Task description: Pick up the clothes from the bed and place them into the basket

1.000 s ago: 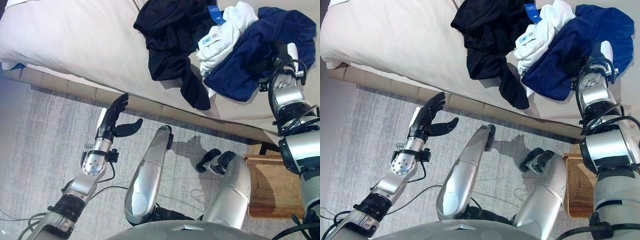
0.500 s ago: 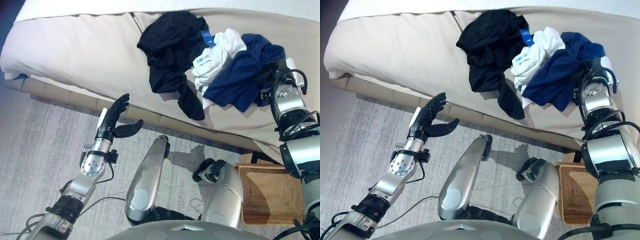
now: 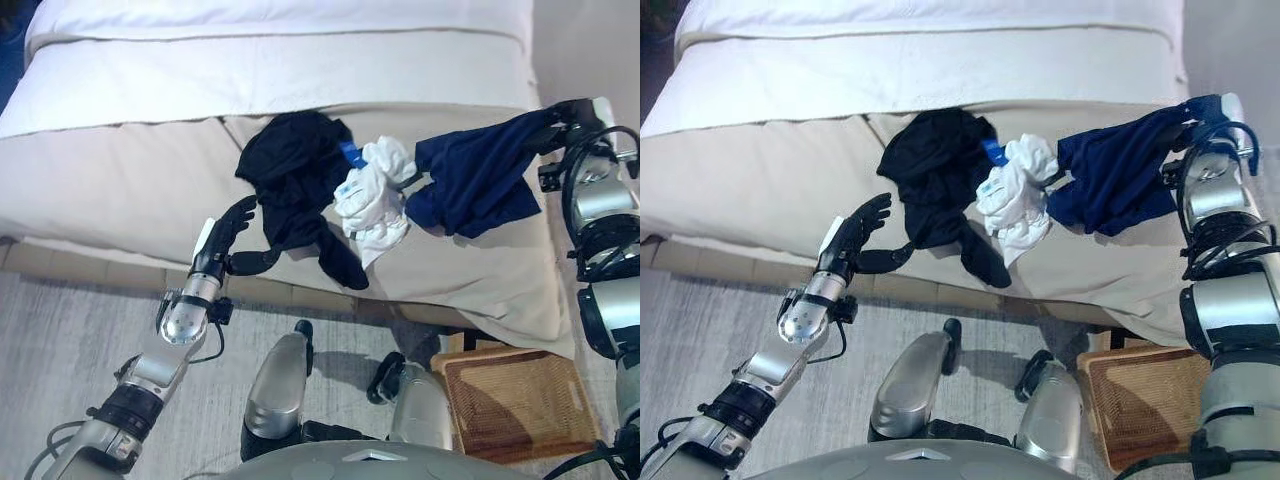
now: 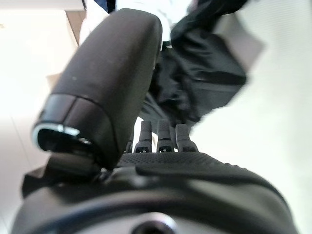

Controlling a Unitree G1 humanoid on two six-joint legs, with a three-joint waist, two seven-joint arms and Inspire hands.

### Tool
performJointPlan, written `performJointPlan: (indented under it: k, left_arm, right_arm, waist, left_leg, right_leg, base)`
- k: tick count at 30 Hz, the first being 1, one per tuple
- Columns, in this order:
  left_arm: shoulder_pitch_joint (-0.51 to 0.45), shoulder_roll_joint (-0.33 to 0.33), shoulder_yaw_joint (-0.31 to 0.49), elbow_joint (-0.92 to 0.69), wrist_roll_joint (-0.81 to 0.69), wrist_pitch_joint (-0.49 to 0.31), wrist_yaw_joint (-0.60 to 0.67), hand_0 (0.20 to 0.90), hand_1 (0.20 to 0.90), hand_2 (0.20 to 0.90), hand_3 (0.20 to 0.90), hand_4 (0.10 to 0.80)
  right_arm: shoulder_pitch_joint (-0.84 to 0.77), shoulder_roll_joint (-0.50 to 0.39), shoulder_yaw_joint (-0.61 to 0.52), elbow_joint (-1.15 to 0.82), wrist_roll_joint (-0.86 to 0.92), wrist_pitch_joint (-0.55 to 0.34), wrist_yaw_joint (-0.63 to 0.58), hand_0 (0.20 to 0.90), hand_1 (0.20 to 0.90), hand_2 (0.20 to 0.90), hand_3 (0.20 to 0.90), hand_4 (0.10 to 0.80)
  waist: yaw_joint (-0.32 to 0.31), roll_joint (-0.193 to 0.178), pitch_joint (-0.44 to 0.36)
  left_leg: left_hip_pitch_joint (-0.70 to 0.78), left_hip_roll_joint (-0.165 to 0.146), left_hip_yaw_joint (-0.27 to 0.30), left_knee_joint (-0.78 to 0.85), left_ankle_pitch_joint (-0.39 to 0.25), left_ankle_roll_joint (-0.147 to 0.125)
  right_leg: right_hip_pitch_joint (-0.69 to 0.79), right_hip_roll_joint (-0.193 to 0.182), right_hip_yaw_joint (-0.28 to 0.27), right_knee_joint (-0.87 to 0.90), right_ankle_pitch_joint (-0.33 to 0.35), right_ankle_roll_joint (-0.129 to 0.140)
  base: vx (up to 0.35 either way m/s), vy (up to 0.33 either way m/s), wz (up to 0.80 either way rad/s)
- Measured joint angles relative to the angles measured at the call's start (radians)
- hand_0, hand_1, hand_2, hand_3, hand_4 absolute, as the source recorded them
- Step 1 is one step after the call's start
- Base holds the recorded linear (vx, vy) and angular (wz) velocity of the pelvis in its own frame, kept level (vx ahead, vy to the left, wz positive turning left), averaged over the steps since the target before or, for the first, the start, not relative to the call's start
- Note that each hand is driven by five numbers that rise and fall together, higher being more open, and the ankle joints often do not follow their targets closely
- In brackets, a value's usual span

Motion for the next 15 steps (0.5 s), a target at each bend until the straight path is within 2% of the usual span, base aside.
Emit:
performJointPlan:
  k: [1,4,8,10,11,12,13,14,15]
  left_arm:
    - [-0.001,-0.003,0.0,0.0,0.0,0.001,0.009,0.9,0.9,0.9,0.9,0.8]
    - [-0.007,-0.007,0.0,0.002,-0.002,0.001,0.028,0.9,0.9,0.9,0.9,0.8]
    - [0.001,-0.03,0.0,0.015,-0.005,0.01,0.052,0.9,0.9,0.9,0.9,0.8]
    - [0.019,-0.042,0.002,0.016,-0.005,0.011,0.066,0.9,0.9,0.9,0.9,0.8]
    - [0.031,-0.049,0.007,0.014,-0.004,0.011,0.069,0.9,0.9,0.9,0.9,0.8]
    - [0.037,-0.051,0.007,0.013,-0.004,0.011,0.067,0.9,0.9,0.9,0.9,0.8]
    - [0.048,-0.059,0.006,0.013,-0.004,0.012,0.061,0.9,0.9,0.9,0.9,0.8]
    - [0.048,-0.067,0.009,0.017,-0.004,0.013,0.054,0.9,0.9,0.9,0.9,0.8]
    - [0.049,-0.066,0.013,0.022,-0.004,0.014,0.056,0.9,0.9,0.9,0.9,0.8]
  right_arm:
    - [0.002,-0.014,-0.007,-0.003,0.012,0.0,0.0,0.3,0.3,0.3,0.2,0.1]
    - [0.004,-0.056,-0.01,-0.01,0.037,-0.001,-0.003,0.3,0.3,0.3,0.2,0.1]
    - [0.034,-0.086,-0.04,-0.025,0.087,-0.003,-0.02,0.3,0.3,0.3,0.2,0.1]
    - [0.037,-0.087,-0.04,-0.041,0.108,-0.008,-0.028,0.3,0.3,0.3,0.2,0.1]
    - [0.042,-0.086,-0.039,-0.055,0.12,-0.012,-0.037,0.3,0.3,0.3,0.2,0.1]
    - [0.052,-0.089,-0.042,-0.073,0.123,-0.009,-0.044,0.3,0.3,0.3,0.2,0.1]
    - [0.069,-0.108,-0.043,-0.119,0.143,-0.01,-0.051,0.3,0.3,0.3,0.2,0.1]
    - [0.087,-0.123,-0.052,-0.145,0.159,-0.016,-0.063,0.3,0.3,0.3,0.2,0.1]
    - [0.098,-0.127,-0.054,-0.153,0.17,-0.016,-0.068,0.3,0.3,0.3,0.2,0.1]
  waist:
    - [-0.008,-0.004,-0.031]
    - [-0.039,-0.006,-0.055]
    - [-0.066,-0.011,-0.12]
    - [-0.056,-0.02,-0.124]
    - [-0.052,-0.031,-0.126]
    - [-0.048,-0.041,-0.129]
    - [-0.062,-0.024,-0.142]
    - [-0.077,-0.011,-0.154]
    - [-0.086,-0.021,-0.157]
  left_leg:
    - [0.009,0.0,0.006,-0.028,0.007,0.002]
    - [0.083,0.0,0.023,-0.096,0.023,0.003]
    - [0.134,-0.008,0.03,-0.163,0.034,0.003]
    - [0.137,-0.019,-0.019,-0.124,0.035,0.006]
    - [0.079,-0.038,-0.06,-0.04,0.01,0.017]
    - [0.073,-0.054,-0.077,-0.056,-0.004,0.015]
    - [0.101,-0.061,-0.081,-0.22,0.034,0.03]
    - [0.104,-0.046,-0.076,-0.26,0.106,0.027]
    - [0.11,-0.052,-0.061,-0.261,0.117,0.02]
  right_leg:
    - [0.005,0.008,0.003,-0.033,0.016,-0.001]
    - [0.082,0.026,0.005,-0.124,0.046,0.005]
    - [0.126,0.059,0.039,-0.241,0.099,0.006]
    - [0.148,0.072,0.107,-0.31,0.14,-0.005]
    - [0.15,0.062,0.138,-0.337,0.169,-0.031]
    - [0.147,0.051,0.156,-0.346,0.172,-0.027]
    - [0.146,0.059,0.166,-0.355,0.173,-0.022]
    - [0.143,0.071,0.17,-0.357,0.175,-0.002]
    - [0.145,0.065,0.175,-0.369,0.194,0.028]
  base:
    - [-0.01,0.034,-0.17]
    - [-0.02,0.027,-0.13]
    - [-0.009,0.055,-0.29]
    - [-0.019,0.082,-0.74]
    - [-0.014,0.074,-0.76]
    - [-0.002,0.052,-0.6]
    - [-0.019,0.03,-0.41]
    - [-0.031,0.022,-0.41]
    - [-0.067,0.021,-0.37]
